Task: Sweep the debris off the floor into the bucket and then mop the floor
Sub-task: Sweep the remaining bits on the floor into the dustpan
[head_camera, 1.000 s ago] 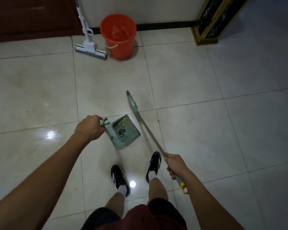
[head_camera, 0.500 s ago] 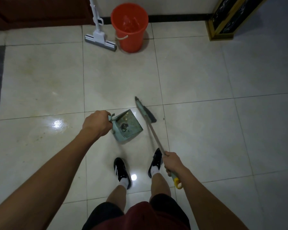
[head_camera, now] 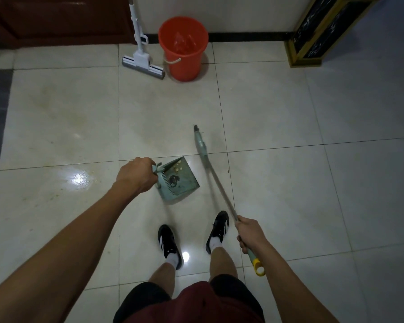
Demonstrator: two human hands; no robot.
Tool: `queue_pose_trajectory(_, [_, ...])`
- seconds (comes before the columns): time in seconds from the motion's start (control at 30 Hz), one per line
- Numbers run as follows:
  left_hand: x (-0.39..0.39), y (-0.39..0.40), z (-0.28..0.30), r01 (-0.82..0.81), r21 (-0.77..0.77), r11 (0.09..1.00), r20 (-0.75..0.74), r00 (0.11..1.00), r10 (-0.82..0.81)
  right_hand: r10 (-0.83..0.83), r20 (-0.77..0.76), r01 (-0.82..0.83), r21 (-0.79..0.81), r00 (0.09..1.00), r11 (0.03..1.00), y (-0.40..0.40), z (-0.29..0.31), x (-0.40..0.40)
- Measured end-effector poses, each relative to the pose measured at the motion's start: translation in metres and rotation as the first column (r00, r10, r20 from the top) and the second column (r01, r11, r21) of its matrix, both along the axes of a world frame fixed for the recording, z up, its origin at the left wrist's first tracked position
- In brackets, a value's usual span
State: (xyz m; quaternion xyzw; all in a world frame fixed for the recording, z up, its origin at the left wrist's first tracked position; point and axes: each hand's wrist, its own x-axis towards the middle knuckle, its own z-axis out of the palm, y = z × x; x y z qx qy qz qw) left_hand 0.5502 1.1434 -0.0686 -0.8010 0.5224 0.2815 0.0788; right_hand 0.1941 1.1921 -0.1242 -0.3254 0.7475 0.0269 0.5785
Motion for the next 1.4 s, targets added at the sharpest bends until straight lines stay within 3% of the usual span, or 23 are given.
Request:
queue_pose_trajectory(0.17, [-0.003, 0.010, -0.002, -0.005, 0.006, 1.000, -0.009, 1.000, 0.005, 0.157, -0.230, -0.181, -0.087, 0.960, 0.980, -0.008, -0.020, -0.013])
queue_pose_trajectory(0.33, [-0.004, 0.019, -0.006, 0.010, 0.014, 1.000, 0.001, 1.000, -0.010, 0.182, -0.300, -0.199, -0.025, 0.936, 0.980, -0.022, -0.047, -0.032])
queue_pose_trajectory(0.73, [0.003, 0.035, -0.008, 0.004, -0.012, 1.000, 0.014, 1.000, -0.004, 0.000, 0.059, -0.008, 0.134, 0.998, 0.991, 0.013, -0.010, 0.016])
queue_pose_trajectory(0.97, [0.018, 0.052, -0.002, -0.006, -0.030, 1.000, 0.041, 0.999, 0.007, -0.042, 0.130, 0.019, 0.171, 0.991, 0.985, 0.015, 0.020, 0.031])
queue_pose_trajectory(1.17, [0.042, 0.070, 0.005, -0.067, -0.019, 0.998, 0.043, 0.997, 0.068, 0.118, 0.027, -0.118, 0.009, 0.993, 0.993, 0.016, 0.017, 0.045])
queue_pose_trajectory(1.27, [0.057, 0.080, 0.005, -0.107, -0.013, 0.994, 0.039, 0.993, 0.107, 0.276, -0.106, -0.285, -0.082, 0.955, 0.955, 0.007, -0.002, 0.056])
queue_pose_trajectory(1.4, [0.071, 0.092, -0.002, -0.147, -0.012, 0.989, 0.037, 0.988, 0.148, 0.402, -0.160, -0.422, -0.119, 0.901, 0.898, -0.010, -0.028, 0.078])
